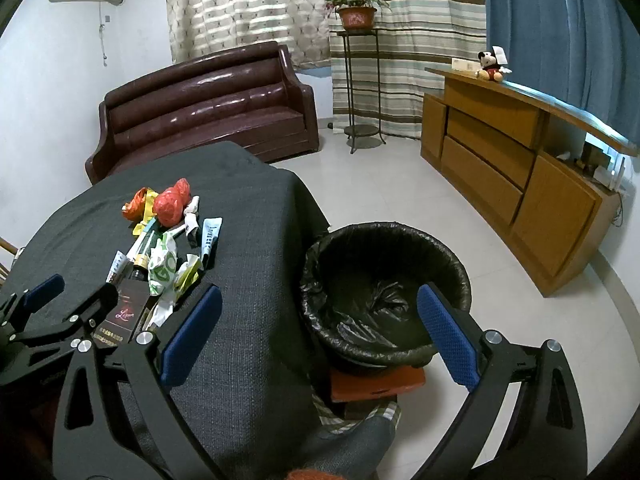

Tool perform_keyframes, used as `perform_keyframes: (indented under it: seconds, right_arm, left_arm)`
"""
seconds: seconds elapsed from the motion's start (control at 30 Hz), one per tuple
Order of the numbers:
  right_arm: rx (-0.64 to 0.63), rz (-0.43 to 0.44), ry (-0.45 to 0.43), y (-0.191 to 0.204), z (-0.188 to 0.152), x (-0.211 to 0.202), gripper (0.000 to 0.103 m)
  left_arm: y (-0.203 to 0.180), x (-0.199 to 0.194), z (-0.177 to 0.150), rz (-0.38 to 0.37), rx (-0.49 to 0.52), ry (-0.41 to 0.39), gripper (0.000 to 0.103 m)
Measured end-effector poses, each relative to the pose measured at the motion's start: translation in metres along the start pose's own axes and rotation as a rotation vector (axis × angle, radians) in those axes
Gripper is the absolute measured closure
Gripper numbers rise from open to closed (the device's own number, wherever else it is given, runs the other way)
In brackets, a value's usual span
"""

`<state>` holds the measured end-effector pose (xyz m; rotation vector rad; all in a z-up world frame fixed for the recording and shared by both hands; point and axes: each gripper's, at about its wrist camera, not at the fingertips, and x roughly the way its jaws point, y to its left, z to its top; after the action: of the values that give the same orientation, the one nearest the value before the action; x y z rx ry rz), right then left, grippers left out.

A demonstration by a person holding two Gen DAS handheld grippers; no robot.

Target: Collect trash

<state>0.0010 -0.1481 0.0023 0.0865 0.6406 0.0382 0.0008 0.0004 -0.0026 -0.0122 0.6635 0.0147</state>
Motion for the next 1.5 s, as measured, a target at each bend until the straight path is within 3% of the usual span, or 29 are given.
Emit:
perform_keyframes:
  seconds: [1.5]
  right_arm:
    - [0.005, 0.003, 0.018, 0.0017, -0.0034, 0.0058, 0.007]
  left_arm:
    - [0.0048, 0.0091, -0.0046, -0.002, -0.015, 0.02, 0.005]
